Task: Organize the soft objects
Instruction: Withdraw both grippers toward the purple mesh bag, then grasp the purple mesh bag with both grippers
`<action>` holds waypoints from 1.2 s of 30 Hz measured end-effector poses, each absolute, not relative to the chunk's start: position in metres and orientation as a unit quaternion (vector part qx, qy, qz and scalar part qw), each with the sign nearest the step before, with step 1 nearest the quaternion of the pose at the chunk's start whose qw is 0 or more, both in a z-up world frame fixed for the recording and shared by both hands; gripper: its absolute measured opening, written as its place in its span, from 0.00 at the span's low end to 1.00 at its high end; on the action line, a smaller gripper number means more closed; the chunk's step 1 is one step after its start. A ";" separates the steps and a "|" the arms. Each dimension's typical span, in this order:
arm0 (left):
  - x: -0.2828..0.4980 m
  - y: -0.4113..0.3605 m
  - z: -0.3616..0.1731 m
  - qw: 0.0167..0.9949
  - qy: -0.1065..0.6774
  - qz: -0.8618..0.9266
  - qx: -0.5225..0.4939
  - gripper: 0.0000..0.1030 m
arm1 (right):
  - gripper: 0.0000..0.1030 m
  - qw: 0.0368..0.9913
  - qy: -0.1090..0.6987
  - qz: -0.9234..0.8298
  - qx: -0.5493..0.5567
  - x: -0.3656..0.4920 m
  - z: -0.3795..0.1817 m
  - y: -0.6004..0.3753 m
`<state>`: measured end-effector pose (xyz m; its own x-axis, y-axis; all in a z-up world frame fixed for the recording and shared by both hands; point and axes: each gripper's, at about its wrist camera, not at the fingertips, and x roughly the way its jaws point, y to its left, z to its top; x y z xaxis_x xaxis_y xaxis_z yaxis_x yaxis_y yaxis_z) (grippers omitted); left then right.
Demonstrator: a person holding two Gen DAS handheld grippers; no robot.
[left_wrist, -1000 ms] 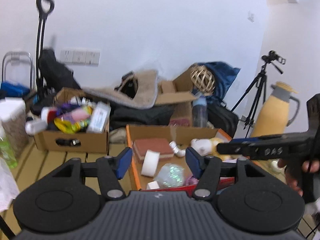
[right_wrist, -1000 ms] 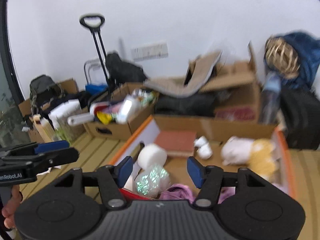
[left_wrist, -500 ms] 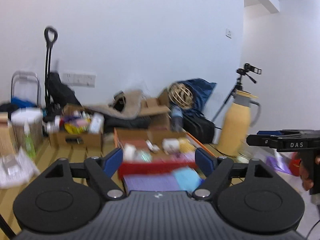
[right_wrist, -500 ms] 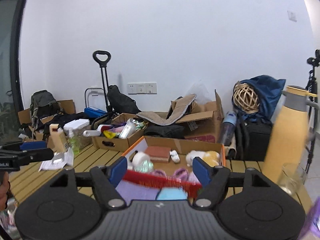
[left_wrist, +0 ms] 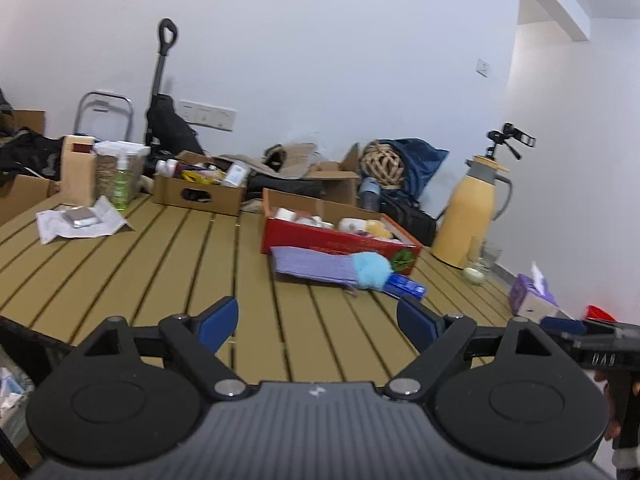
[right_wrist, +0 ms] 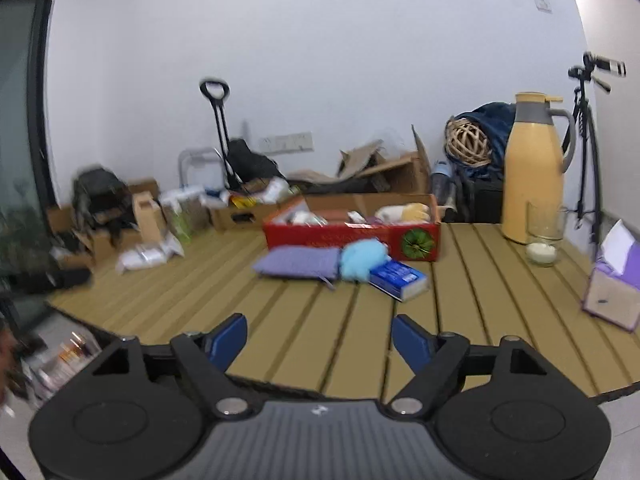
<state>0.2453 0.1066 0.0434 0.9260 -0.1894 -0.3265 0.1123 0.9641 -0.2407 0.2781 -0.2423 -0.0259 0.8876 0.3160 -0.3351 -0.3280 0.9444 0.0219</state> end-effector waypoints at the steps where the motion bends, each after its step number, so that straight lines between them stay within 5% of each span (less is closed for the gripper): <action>1: 0.245 0.110 0.043 0.975 0.175 -0.076 -0.113 0.86 | 0.77 0.972 0.167 0.163 -0.024 0.278 -0.028 -0.239; 14: 0.341 0.107 0.001 0.961 0.239 -0.073 -0.121 0.85 | 0.70 0.965 0.200 0.171 -0.019 0.357 -0.056 -0.209; 24: 0.524 0.094 -0.014 0.955 0.269 -0.067 -0.105 0.60 | 0.50 0.956 0.215 0.200 0.004 0.537 -0.042 -0.168; 29: 0.572 0.096 -0.044 0.943 0.299 -0.075 -0.128 0.60 | 0.39 0.946 0.248 0.206 -0.008 0.615 -0.061 -0.139; 32: 0.580 0.102 -0.054 0.934 0.310 -0.099 -0.146 0.47 | 0.36 0.936 0.280 0.209 -0.035 0.635 -0.082 -0.126; 34: 0.582 0.104 -0.056 0.929 0.310 -0.129 -0.155 0.24 | 0.35 0.935 0.278 0.211 -0.057 0.637 -0.087 -0.120; 36: 0.582 0.103 -0.057 0.926 0.313 -0.139 -0.157 0.16 | 0.35 0.936 0.276 0.209 -0.068 0.636 -0.089 -0.116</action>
